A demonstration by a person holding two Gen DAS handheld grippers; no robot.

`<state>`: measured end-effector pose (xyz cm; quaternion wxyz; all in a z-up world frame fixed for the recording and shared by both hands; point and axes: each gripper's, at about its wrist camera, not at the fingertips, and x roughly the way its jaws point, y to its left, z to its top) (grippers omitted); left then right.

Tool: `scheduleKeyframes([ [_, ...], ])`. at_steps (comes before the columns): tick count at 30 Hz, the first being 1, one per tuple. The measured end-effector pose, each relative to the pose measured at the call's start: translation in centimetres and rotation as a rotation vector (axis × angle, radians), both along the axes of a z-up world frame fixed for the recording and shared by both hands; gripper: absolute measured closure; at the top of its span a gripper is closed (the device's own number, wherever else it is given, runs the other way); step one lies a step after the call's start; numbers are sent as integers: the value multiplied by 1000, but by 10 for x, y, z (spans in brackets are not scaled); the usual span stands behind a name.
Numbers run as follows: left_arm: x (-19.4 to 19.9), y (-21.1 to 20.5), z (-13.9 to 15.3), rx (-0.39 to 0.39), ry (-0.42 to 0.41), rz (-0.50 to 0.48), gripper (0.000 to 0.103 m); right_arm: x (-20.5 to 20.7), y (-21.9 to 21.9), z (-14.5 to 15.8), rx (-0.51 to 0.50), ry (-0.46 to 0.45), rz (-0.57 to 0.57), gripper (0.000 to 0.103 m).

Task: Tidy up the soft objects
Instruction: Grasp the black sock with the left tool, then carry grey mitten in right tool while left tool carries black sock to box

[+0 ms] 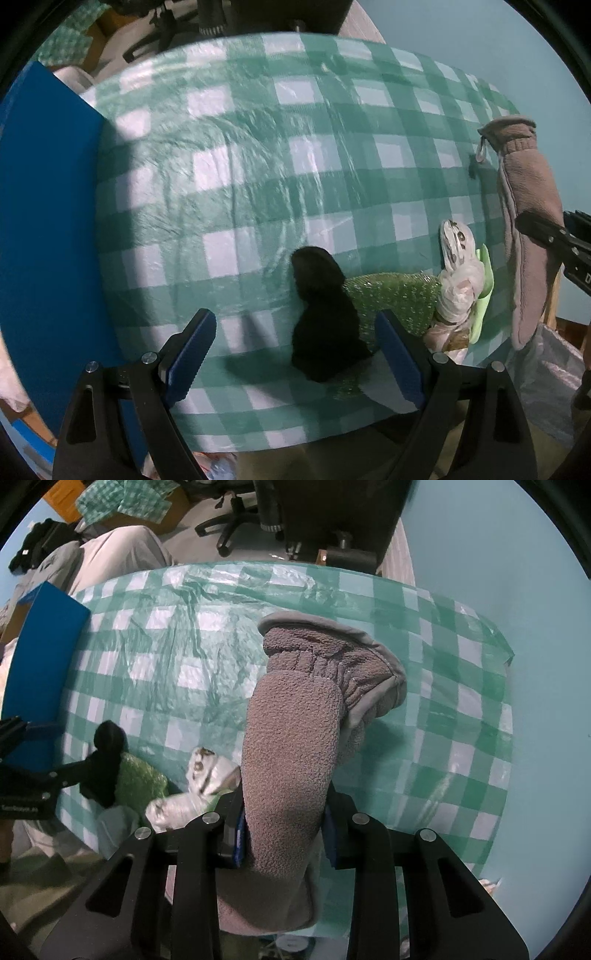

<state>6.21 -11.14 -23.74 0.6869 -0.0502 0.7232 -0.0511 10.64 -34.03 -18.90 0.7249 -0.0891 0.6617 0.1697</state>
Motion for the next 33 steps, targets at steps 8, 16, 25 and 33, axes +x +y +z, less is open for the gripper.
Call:
scheduleKeyframes([
  [8,-5,-4,-21,29,12,11,30,-12,-6,-2,3,2,14,73],
  [16,-14,-5,-26,28,-23,0,66,-19,-14,1,16,5,4,73],
  [25,-29,-2,-4,76,-89,1,67,-24,-10,10,31,-5,17,73],
  [33,-36,-6,39,109,-169,-23,67,-28,3,27,45,-30,47,73],
])
